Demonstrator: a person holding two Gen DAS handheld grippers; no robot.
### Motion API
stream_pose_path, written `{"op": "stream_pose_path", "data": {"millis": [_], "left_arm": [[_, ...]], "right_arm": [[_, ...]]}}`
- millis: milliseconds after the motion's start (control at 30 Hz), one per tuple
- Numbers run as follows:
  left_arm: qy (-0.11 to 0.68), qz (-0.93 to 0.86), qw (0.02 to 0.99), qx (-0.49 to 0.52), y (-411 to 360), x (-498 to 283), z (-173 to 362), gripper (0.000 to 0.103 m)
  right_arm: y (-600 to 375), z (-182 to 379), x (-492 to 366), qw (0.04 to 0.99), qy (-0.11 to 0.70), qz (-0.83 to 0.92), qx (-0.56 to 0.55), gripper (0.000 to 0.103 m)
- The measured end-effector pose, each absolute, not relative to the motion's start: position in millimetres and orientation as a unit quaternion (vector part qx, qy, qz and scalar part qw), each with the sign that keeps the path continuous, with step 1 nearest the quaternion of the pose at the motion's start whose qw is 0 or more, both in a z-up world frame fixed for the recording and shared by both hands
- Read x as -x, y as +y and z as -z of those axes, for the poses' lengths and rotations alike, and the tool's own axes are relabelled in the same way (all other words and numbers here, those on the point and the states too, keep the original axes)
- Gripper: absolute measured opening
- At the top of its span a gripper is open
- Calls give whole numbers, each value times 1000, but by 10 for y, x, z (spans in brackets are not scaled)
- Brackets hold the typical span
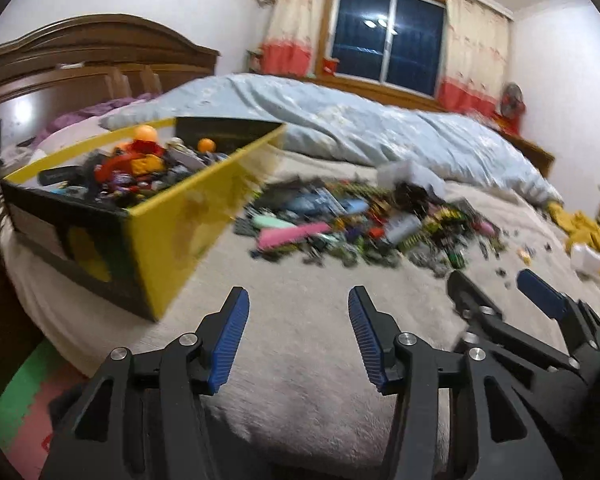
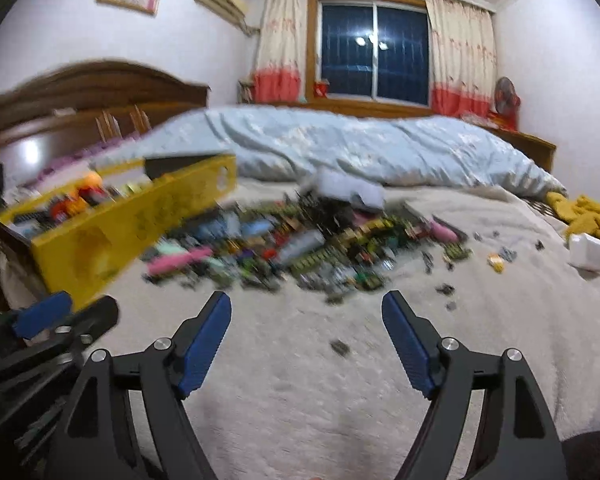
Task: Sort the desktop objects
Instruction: 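Lower both open tools toward a small dark grey piece on the towel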
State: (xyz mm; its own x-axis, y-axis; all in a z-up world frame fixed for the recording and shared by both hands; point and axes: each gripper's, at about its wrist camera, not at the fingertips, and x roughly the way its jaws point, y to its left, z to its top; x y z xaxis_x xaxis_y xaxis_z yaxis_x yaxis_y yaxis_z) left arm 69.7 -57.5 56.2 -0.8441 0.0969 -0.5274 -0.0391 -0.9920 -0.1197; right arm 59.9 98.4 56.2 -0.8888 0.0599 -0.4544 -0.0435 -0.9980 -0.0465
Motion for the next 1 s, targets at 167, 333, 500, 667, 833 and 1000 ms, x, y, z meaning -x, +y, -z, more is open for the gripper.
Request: {"op": "stream_pose_path", "data": {"millis": [167,333,500,667,833,1000], "left_arm": [[-48,-948,70,306,-506,-644,-520,54],[-68,-948,77,300,-592,-653,-558,56],[-77,-940,83,323,-620,-581,-509,56],[-90,-936,82,331,-664,-526,-488,56],[-97,-936,113,318,-655,-562,-528,56],[-114,-925,129,339,-640,-478,-480,56]], "right_arm": [[1168,-385,-469,24,22,-955,296,79],[1252,-184,-442,15,71,-935,348,79],[1193,-181,-551,38,57,-947,313,79],[1266,-91,-600,54,56,-948,309,79],[1199,-31,-567,52,1,-952,303,76],[1327,-26,-458,53,39,-951,301,68]]}}
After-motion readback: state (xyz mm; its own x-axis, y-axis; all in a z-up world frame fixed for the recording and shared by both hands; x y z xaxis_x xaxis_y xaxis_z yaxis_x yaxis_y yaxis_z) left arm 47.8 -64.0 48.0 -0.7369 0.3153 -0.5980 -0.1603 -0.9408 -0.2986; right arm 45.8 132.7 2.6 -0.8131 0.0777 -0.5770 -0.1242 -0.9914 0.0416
